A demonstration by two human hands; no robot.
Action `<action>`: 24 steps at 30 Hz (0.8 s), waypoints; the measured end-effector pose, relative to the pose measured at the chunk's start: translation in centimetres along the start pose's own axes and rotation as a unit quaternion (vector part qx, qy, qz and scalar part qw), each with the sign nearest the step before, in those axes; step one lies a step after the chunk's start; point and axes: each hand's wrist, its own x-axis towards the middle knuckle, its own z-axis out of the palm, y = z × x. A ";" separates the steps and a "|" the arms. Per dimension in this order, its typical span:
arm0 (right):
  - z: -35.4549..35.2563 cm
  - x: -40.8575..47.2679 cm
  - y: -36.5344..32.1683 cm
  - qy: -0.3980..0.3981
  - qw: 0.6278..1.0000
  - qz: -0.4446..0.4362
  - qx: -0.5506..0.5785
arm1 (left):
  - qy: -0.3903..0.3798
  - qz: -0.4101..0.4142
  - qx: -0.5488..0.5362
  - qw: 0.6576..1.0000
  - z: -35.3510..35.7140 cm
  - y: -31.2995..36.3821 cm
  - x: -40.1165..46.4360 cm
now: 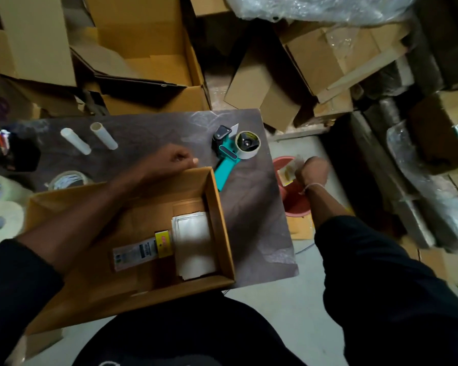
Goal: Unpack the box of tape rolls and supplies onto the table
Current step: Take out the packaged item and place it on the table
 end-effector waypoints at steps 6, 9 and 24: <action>1.6 0.2 1.2 -0.004 1.000 -0.019 0.010 | 0.102 0.060 -0.009 0.993 0.1 -0.1 -1.8; 1.4 -0.6 0.8 0.005 1.000 -0.019 -0.001 | 0.127 0.084 -0.029 0.988 -0.1 -0.5 -2.9; 2.4 -14.2 -10.5 0.003 0.948 -0.275 0.159 | 0.242 0.191 0.006 0.951 -2.4 -4.8 -11.8</action>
